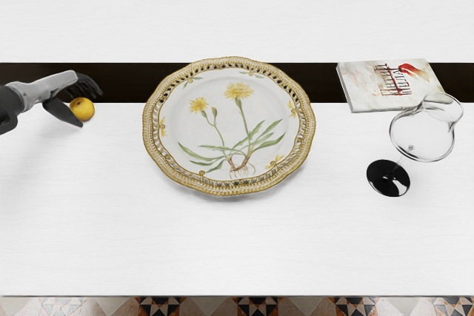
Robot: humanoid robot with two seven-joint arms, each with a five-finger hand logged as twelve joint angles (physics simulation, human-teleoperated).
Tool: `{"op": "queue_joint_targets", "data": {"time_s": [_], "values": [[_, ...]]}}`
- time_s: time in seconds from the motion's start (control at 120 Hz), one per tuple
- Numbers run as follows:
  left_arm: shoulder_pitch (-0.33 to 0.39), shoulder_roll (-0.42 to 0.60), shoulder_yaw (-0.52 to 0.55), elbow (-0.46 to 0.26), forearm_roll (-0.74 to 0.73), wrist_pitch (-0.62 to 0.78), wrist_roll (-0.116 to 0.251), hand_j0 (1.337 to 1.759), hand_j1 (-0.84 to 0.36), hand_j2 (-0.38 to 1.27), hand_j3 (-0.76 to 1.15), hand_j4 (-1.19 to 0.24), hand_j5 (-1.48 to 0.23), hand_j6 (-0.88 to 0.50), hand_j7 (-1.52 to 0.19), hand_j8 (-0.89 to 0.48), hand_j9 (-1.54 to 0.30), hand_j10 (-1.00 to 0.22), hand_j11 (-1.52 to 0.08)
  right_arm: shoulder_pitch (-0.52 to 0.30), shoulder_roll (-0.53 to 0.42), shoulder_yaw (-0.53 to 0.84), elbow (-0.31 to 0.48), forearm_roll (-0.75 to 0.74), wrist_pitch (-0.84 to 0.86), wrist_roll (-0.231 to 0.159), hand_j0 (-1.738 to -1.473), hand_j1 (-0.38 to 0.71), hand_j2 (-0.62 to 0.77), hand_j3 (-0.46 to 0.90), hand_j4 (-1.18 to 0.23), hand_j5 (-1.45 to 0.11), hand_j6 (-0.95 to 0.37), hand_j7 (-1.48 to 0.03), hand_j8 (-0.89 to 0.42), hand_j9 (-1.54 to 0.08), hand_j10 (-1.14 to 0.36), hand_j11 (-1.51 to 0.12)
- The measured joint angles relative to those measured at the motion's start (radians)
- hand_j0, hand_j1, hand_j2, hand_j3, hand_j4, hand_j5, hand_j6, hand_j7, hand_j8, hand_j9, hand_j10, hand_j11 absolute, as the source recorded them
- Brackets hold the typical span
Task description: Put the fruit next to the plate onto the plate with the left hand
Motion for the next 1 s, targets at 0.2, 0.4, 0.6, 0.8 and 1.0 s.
{"op": "queue_joint_targets", "data": {"time_s": [0.2, 0.4, 0.6, 0.8, 1.0], "values": [[0.001, -0.002, -0.001, 0.001, -0.001, -0.009, 0.000, 1.658, -0.18, 0.10, 0.00, -0.46, -0.57, -0.46, -0.57, -0.45, -0.58, -0.45, -0.58, 0.000, 0.000, 0.000, 0.000, 0.000, 0.000, 0.000, -1.658, -0.32, -0.01, 0.00, -0.03, -0.03, -0.03, -0.03, -0.03, -0.03, -0.03, -0.03], [0.001, -0.010, 0.000, 0.003, 0.000, -0.011, 0.000, 1.658, -0.19, 0.10, 0.00, -0.47, -0.58, -0.47, -0.58, -0.47, -0.59, -0.46, -0.59, -0.001, 0.000, 0.000, 0.000, 0.000, 0.000, 0.000, -1.658, -0.32, -0.01, 0.00, -0.03, -0.03, -0.03, -0.03, -0.03, -0.03, -0.03, -0.03], [0.001, -0.017, 0.001, 0.004, 0.001, -0.012, 0.001, 1.658, -0.19, 0.10, 0.00, -0.46, -0.59, -0.46, -0.59, -0.46, -0.59, -0.46, -0.59, -0.001, 0.000, 0.000, 0.000, 0.000, 0.000, 0.000, -1.658, -0.32, -0.01, 0.00, -0.03, -0.03, -0.03, -0.03, -0.03, -0.03, -0.03, -0.03], [0.001, -0.023, 0.002, 0.014, 0.002, -0.012, 0.001, 1.658, -0.20, 0.10, 0.00, -0.46, -0.59, -0.46, -0.59, -0.46, -0.59, -0.46, -0.59, -0.001, 0.000, 0.000, -0.001, 0.000, 0.000, 0.000, -1.658, -0.32, -0.01, 0.00, -0.03, -0.03, -0.03, -0.03, -0.03, -0.03, -0.03, -0.03], [0.000, -0.023, 0.012, 0.019, 0.000, -0.012, 0.001, 1.658, -0.20, 0.10, 0.00, -0.47, -0.60, -0.47, -0.60, -0.47, -0.60, -0.47, -0.60, -0.001, 0.000, 0.000, -0.001, 0.000, 0.000, 0.000, -1.658, -0.32, -0.01, 0.00, -0.03, -0.03, -0.03, -0.03, -0.03, -0.03, -0.03, -0.03]]}}
